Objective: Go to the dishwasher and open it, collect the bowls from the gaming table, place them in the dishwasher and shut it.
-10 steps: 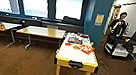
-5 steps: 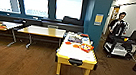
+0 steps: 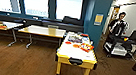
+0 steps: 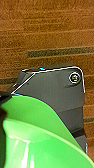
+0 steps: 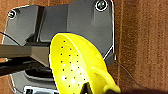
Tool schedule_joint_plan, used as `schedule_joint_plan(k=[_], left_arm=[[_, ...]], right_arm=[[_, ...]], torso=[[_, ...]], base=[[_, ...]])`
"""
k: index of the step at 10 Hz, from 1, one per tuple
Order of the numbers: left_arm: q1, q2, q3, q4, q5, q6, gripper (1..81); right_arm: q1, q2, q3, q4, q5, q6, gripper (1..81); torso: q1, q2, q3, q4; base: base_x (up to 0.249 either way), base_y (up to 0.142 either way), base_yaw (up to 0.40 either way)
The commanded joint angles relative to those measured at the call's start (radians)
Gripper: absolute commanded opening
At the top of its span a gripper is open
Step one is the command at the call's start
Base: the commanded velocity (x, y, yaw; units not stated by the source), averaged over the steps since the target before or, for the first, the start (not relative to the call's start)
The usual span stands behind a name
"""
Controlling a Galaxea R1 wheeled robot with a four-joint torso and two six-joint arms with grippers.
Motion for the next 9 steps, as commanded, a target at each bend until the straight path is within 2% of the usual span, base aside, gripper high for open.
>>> schedule_joint_plan(k=[1, 7, 9], left_arm=[[-0.032, -0.021, -0.010, -0.004, 0.036, 0.000, 1.0], [-0.034, -0.027, -0.010, -0.001, 0.031, -0.001, 1.0], [-0.034, -0.027, -0.010, -0.004, 0.024, -0.001, 1.0]], right_arm=[[0.025, -0.013, -0.007, -0.010, -0.048, -0.004, 1.0], [0.025, -0.013, -0.009, -0.010, -0.048, -0.004, 1.0], [0.025, -0.017, -0.009, -0.010, -0.048, -0.004, 1.0]], torso=[[0.000, 0.000, 0.000, 0.000], [0.000, 0.000, 0.000, 0.000], [0.000, 0.000, 0.000, 0.000]], base=[[0.000, 0.000, 0.000], [0.000, 0.000, 0.000], [0.000, 0.000, -0.112]])
